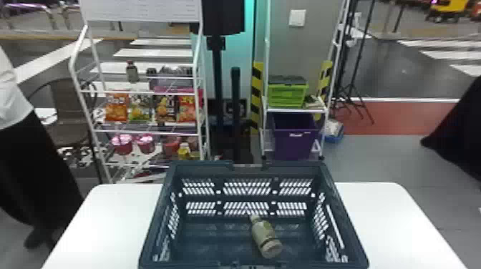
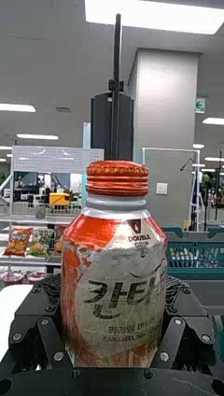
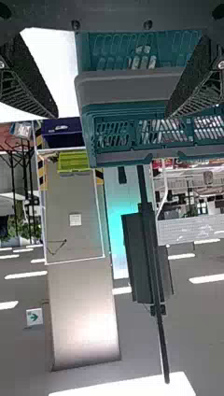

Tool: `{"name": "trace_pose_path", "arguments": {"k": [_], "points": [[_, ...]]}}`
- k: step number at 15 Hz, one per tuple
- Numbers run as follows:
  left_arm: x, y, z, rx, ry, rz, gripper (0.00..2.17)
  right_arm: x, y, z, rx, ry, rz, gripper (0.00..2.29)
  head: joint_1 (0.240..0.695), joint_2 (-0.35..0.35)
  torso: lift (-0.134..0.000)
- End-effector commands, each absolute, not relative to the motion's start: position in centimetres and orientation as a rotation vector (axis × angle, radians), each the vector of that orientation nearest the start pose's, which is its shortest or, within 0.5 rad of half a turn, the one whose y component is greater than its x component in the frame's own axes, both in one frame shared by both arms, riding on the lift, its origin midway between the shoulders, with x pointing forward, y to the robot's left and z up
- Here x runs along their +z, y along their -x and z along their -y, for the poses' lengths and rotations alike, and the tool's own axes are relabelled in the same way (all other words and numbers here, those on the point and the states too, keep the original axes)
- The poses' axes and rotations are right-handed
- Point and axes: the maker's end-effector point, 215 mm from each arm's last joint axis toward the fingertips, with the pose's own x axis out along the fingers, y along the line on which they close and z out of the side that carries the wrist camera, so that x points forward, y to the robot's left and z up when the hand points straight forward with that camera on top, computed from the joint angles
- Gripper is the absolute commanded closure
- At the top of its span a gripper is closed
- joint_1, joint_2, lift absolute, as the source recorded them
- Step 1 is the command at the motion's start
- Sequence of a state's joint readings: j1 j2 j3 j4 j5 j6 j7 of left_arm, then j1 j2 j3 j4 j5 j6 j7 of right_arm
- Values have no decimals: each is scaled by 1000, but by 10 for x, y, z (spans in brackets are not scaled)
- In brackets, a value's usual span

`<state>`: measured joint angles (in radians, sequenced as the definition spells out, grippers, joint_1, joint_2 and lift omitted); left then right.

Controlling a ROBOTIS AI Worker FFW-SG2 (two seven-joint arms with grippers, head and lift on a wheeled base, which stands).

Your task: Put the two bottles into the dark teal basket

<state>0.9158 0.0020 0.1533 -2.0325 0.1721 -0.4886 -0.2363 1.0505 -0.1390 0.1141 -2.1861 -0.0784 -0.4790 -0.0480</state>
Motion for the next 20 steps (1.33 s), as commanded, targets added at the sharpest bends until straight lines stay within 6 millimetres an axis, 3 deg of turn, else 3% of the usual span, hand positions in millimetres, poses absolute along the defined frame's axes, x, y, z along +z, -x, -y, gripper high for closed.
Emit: {"name": "trace_pose_path", "arguments": {"k": [1,5,8,11,14,20], "points": [[-336,-303,-278,-67,4,42,2145,-326,-255,206,76,-120,49,26,499,0,0],[-289,-344,-292,-90,-42,13,2145,-329,-244,224,58,-102,61,26,499,0,0],[-262,-389,-276,-167,-53,-85,2145,-333,-240,230,56,-103,60,29,499,0,0],[-251,-423,-252,-237,-44,-187,2145,-341,-236,237,38,-98,48,29,499,0,0],[-250,-455,-195,-352,-40,-250,2145,-349,-233,247,14,-92,34,29,499,0,0],[-276,-514,-70,-615,-119,-379,2145,-363,-231,257,-7,-89,8,29,499,0,0]]}}
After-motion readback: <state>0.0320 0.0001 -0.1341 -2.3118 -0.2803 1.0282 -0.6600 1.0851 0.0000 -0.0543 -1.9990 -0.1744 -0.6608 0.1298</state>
